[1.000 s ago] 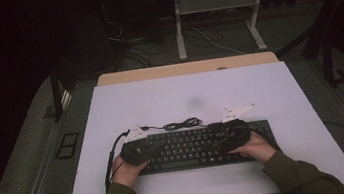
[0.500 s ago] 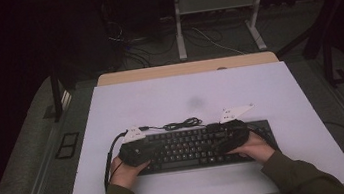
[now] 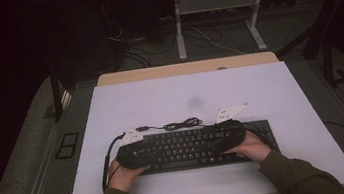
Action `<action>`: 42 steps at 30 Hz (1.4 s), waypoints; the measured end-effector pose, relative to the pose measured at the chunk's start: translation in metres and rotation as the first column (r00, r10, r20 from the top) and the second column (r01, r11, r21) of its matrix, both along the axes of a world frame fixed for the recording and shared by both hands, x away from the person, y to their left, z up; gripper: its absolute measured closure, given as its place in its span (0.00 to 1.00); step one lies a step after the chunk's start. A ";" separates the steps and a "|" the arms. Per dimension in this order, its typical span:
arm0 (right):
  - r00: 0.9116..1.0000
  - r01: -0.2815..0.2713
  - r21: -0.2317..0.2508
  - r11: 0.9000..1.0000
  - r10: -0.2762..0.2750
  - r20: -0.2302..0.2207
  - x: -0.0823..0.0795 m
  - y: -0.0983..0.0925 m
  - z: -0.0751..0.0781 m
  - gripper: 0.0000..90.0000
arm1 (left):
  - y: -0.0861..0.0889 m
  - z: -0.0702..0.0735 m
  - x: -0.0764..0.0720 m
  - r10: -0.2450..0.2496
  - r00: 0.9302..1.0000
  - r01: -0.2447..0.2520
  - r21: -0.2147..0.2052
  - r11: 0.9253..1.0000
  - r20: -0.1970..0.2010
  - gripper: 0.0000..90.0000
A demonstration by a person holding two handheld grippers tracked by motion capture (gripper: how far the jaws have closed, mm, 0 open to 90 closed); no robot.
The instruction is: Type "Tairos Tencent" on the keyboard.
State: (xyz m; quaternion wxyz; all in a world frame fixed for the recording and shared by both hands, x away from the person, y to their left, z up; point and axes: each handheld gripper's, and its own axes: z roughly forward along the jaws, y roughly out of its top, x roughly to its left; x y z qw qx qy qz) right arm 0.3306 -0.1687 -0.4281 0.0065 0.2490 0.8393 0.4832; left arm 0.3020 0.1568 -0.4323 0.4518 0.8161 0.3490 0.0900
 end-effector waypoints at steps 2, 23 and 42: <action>1.000 -0.009 -0.002 1.000 0.009 -0.003 0.000 0.002 0.000 0.30 | 0.001 0.000 -0.001 0.002 1.000 -0.002 -0.002 1.000 0.001 0.52; 0.998 -0.062 0.003 0.998 0.062 -0.001 0.000 0.024 0.001 0.66 | 0.008 -0.004 -0.006 0.068 0.998 -0.068 0.002 0.998 0.018 0.15; 0.985 -0.169 -0.048 0.984 0.166 -0.054 -0.002 0.048 -0.009 1.00 | 0.008 -0.004 -0.007 0.089 0.996 -0.090 0.011 0.996 0.022 0.00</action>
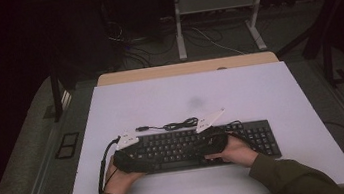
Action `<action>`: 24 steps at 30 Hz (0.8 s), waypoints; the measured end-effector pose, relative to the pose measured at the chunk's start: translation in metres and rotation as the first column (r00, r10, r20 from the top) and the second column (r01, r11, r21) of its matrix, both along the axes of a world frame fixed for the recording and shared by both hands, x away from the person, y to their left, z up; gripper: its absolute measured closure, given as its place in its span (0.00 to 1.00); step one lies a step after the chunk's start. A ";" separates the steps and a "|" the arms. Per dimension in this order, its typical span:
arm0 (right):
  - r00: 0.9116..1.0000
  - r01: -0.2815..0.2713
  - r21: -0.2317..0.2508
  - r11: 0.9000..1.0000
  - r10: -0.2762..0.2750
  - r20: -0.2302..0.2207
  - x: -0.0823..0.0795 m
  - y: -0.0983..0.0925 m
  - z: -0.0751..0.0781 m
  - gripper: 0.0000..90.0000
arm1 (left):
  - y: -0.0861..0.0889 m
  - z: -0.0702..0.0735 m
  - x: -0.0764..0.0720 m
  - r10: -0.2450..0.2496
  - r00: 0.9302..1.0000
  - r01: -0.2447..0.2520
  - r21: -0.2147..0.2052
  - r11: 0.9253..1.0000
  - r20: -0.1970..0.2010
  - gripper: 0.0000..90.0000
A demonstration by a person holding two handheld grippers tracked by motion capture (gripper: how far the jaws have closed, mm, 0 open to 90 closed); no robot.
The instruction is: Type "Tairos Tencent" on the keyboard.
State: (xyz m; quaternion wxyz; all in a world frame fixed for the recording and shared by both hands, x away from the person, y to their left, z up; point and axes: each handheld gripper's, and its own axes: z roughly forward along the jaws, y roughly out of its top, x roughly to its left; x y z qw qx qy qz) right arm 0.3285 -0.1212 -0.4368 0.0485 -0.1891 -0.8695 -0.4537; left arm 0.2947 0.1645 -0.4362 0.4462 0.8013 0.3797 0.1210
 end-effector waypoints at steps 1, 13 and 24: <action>1.000 0.000 -0.004 1.000 0.000 -0.004 0.000 0.001 0.000 1.00 | 0.000 0.000 0.000 0.000 1.000 0.000 0.001 1.000 -0.001 0.00; 1.000 -0.017 -0.051 0.999 0.017 -0.001 -0.002 0.009 -0.005 1.00 | 0.000 -0.001 -0.002 -0.011 1.000 0.011 0.005 1.000 -0.005 0.00; 1.000 -0.012 -0.074 0.997 0.012 0.001 -0.002 0.010 -0.006 1.00 | 0.000 -0.001 -0.002 -0.016 1.000 0.016 0.005 1.000 -0.004 0.00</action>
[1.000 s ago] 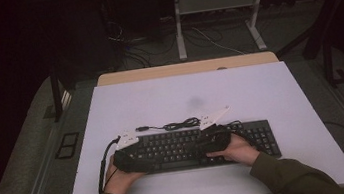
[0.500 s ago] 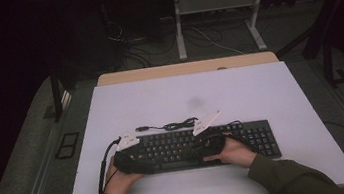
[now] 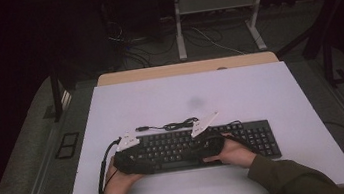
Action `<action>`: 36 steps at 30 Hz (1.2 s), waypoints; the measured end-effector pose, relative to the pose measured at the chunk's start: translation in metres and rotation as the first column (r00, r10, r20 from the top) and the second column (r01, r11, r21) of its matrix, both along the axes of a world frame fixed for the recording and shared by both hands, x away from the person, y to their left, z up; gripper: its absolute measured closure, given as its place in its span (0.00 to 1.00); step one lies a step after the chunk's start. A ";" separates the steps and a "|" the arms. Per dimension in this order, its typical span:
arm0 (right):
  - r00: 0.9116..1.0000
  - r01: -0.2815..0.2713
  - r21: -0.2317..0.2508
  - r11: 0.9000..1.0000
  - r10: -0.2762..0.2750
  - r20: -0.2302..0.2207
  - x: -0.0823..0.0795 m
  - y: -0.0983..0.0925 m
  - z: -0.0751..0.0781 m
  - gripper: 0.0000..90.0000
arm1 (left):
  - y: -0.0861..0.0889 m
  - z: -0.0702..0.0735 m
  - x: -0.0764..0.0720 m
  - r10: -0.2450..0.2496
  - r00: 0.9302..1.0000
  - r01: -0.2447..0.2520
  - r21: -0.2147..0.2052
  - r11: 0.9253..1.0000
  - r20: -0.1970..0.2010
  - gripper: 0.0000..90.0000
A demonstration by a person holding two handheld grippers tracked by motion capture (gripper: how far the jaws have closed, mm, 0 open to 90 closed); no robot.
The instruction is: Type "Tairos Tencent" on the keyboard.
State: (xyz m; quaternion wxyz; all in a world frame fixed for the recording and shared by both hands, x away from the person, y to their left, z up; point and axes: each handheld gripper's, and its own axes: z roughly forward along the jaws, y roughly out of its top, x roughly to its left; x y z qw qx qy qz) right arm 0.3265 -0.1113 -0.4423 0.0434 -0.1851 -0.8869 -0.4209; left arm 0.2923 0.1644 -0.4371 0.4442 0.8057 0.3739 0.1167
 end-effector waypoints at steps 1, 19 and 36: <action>1.000 -0.001 0.002 1.000 0.001 0.000 0.000 0.000 0.000 1.00 | 0.000 0.000 0.000 0.000 1.000 0.000 0.001 1.000 0.000 0.00; 1.000 0.012 0.040 0.999 -0.012 0.012 0.001 -0.005 0.006 0.92 | 0.001 0.002 -0.002 -0.006 1.000 0.006 -0.001 1.000 0.013 0.04; 0.998 0.067 0.074 0.995 -0.067 0.008 0.006 -0.016 0.010 0.45 | -0.001 0.006 -0.002 -0.074 0.997 0.073 -0.031 0.997 -0.004 0.39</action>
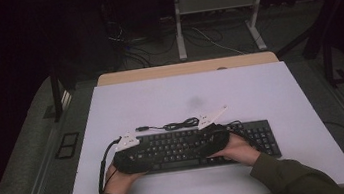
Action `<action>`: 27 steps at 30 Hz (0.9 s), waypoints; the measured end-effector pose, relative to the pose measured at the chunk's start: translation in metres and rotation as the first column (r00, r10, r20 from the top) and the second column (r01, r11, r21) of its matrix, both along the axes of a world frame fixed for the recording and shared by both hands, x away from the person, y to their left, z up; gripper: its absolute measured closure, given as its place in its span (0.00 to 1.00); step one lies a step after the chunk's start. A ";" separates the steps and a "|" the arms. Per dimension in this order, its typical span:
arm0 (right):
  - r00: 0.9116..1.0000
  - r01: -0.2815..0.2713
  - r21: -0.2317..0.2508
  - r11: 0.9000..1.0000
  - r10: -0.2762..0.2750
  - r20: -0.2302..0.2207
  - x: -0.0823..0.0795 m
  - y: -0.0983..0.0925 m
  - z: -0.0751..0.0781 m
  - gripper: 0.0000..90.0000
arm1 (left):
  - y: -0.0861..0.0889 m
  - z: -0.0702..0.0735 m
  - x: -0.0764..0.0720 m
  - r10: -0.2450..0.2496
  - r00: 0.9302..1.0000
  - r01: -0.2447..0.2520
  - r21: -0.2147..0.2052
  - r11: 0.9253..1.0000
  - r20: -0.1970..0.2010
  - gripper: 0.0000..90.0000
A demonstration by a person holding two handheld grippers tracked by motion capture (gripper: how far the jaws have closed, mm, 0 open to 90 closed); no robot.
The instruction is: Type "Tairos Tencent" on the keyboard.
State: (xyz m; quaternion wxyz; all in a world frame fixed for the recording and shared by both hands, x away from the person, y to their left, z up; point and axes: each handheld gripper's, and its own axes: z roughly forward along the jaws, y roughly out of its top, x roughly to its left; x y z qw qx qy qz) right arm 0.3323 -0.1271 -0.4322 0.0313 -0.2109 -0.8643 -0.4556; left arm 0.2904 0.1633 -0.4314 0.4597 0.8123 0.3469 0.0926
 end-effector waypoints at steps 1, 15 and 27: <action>1.000 0.006 -0.001 1.000 -0.006 0.002 0.000 0.000 0.000 0.41 | 0.000 0.000 0.000 -0.008 1.000 0.008 -0.003 1.000 -0.005 0.42; 0.998 0.059 0.002 0.998 -0.059 0.030 0.002 -0.009 0.002 0.21 | -0.010 -0.002 0.002 -0.115 0.992 0.115 -0.003 0.993 -0.045 0.87; 0.989 0.142 0.019 0.990 -0.143 0.039 0.005 -0.026 0.004 0.17 | -0.018 -0.004 0.006 -0.162 0.985 0.163 0.009 0.987 -0.058 0.99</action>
